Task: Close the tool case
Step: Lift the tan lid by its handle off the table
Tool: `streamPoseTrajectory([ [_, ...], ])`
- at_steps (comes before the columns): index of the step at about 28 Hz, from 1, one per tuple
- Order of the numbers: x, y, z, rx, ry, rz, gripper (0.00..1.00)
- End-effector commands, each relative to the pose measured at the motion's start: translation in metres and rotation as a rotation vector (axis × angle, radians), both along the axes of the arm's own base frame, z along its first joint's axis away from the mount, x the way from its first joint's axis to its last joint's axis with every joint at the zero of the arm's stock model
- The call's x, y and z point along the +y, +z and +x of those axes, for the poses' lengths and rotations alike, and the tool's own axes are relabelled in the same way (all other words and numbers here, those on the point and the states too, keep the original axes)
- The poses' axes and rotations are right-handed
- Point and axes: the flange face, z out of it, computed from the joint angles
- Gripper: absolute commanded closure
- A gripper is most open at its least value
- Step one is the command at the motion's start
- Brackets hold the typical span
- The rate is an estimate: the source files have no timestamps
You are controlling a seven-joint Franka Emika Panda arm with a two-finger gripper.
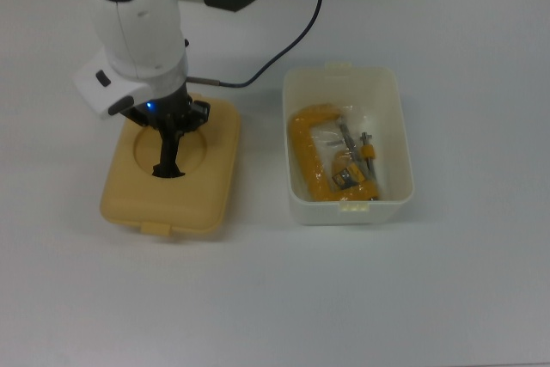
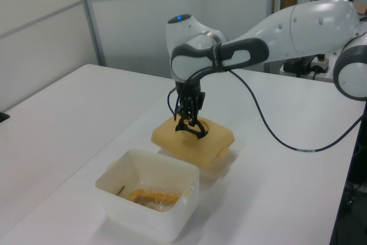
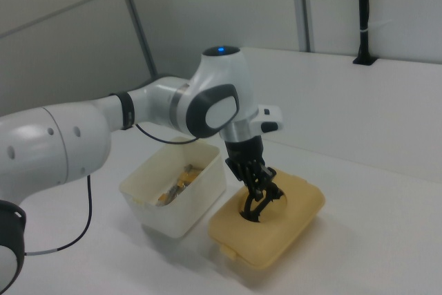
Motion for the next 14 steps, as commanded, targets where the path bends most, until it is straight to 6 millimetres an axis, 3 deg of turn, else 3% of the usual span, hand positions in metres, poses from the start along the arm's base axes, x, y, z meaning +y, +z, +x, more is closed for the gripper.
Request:
streamPoseTrajectory([
  [1, 0.005, 0.046, -0.015, 0.000, -0.002, 0.040, 1.00],
  [3, 0.007, 0.066, -0.022, -0.017, -0.004, 0.050, 1.00],
  [7, 0.016, 0.084, -0.029, -0.025, 0.004, 0.052, 1.00],
  [14, 0.053, 0.111, -0.041, -0.029, 0.026, 0.064, 1.00],
])
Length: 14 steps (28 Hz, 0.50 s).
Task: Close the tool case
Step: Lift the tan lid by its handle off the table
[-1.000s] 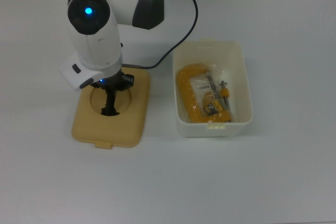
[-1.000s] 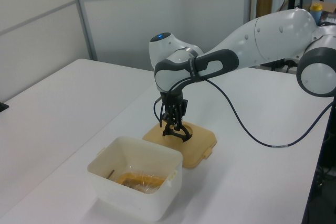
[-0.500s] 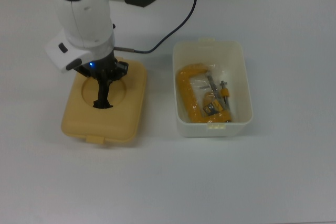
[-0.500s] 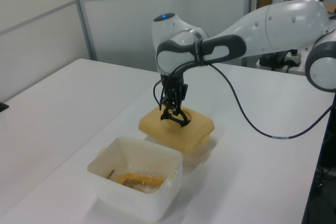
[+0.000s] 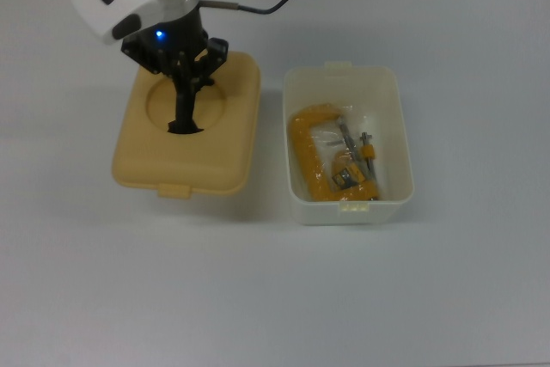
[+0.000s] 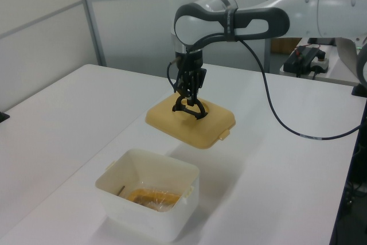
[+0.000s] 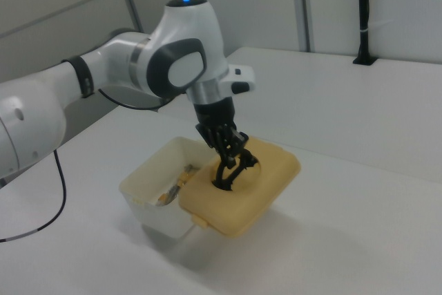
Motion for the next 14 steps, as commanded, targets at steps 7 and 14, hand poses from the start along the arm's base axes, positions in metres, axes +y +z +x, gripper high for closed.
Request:
streamPoseTrajectory([
  [7, 0.064, 0.024, -0.015, 0.014, 0.019, 0.016, 1.00],
  [14, 0.110, 0.024, -0.021, 0.016, 0.036, 0.008, 1.00],
])
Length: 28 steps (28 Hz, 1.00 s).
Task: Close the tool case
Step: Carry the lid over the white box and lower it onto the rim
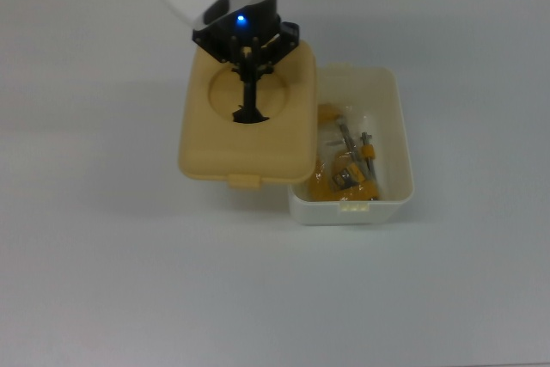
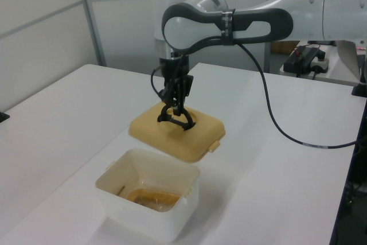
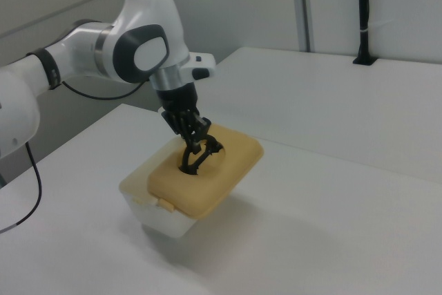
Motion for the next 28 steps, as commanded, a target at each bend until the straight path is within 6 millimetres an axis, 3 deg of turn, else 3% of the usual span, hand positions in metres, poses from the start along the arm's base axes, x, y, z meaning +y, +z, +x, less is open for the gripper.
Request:
streamPoseTrajectory([
  [1, 0.023, 0.009, -0.009, 0.013, -0.007, -0.001, 1.00],
  [14, 0.077, -0.001, -0.016, 0.019, 0.011, -0.036, 1.00],
  [17, 0.093, -0.014, -0.016, 0.035, 0.018, -0.051, 1.00],
  [28, 0.116, -0.034, -0.014, 0.043, 0.009, -0.083, 1.00],
])
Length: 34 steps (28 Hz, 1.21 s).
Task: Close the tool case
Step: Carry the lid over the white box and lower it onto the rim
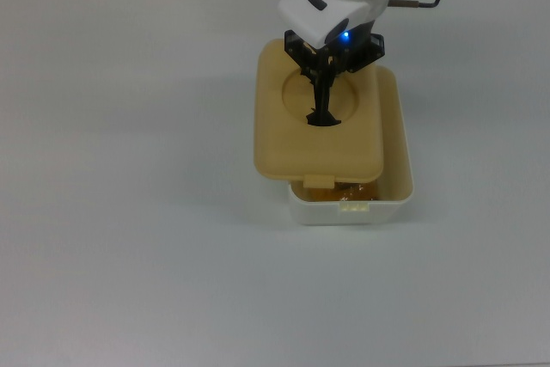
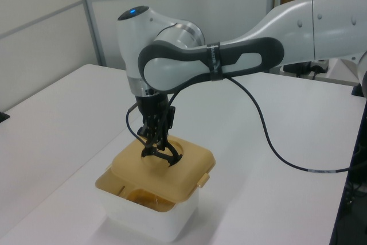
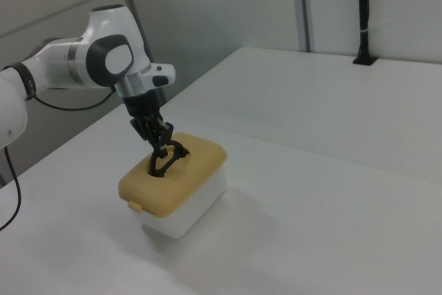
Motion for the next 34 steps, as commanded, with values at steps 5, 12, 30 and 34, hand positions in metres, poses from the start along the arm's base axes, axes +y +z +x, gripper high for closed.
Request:
streamPoseTrajectory([
  [5, 0.013, 0.001, -0.003, -0.002, -0.020, -0.021, 1.00],
  [12, 0.024, 0.002, 0.000, -0.013, -0.027, -0.020, 1.00],
  [30, 0.039, -0.004, 0.020, -0.055, -0.056, -0.021, 1.00],
  [34, 0.039, -0.003, 0.021, -0.063, -0.059, -0.018, 1.00],
])
